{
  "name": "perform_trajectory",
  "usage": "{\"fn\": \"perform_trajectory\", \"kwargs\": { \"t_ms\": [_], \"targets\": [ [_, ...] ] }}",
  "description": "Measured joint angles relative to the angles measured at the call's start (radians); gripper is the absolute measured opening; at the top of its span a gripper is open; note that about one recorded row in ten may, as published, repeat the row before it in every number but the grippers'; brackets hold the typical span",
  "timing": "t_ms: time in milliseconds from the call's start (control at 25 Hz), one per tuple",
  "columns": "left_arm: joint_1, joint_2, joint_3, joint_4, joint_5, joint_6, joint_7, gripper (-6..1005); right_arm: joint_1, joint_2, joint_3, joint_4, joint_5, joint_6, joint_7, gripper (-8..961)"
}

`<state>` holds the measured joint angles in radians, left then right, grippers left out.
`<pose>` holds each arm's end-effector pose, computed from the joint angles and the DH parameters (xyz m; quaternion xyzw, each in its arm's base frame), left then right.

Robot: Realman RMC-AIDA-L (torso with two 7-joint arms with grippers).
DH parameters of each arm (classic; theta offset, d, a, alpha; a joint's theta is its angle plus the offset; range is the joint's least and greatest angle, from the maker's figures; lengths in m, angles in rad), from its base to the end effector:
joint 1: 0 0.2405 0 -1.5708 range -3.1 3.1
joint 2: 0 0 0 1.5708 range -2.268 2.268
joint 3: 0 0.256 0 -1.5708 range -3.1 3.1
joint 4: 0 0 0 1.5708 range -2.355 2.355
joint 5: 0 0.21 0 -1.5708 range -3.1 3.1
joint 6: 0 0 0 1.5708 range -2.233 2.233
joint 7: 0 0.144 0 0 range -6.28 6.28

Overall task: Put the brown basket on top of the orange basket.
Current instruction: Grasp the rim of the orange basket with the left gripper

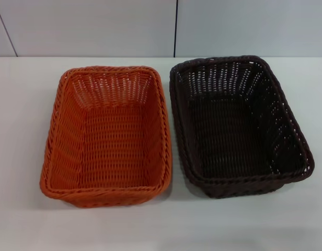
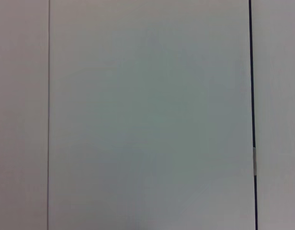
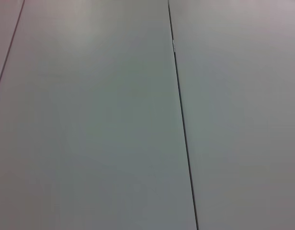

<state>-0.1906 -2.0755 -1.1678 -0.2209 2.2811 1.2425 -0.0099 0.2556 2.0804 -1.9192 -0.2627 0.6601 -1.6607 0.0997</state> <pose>-0.4043 0.2532 0.0393 -0.5408 -0.2783 -0.2319 0.7591 0.3195 0.2705 0.0614 -0.5292 0.0905 0.4278 0.7272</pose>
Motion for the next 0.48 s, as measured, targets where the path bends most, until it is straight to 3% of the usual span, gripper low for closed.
{"fn": "perform_trajectory", "kwargs": {
  "t_ms": [360, 440, 480],
  "targets": [
    [0.007, 0.000, 0.017, -0.012, 0.004, -0.005, -0.035, 818, -0.004, 0.001, 0.000, 0.001, -0.001, -0.016, 0.000, 742],
    [0.012, 0.013, 0.048, -0.040, 0.005, -0.035, -0.076, 818, -0.005, 0.001, 0.000, 0.001, -0.001, -0.017, 0.000, 742],
    [0.012, 0.033, 0.068, -0.080, 0.014, -0.087, -0.099, 817, -0.005, 0.001, -0.001, 0.001, -0.001, -0.020, 0.000, 742]
  ]
}}
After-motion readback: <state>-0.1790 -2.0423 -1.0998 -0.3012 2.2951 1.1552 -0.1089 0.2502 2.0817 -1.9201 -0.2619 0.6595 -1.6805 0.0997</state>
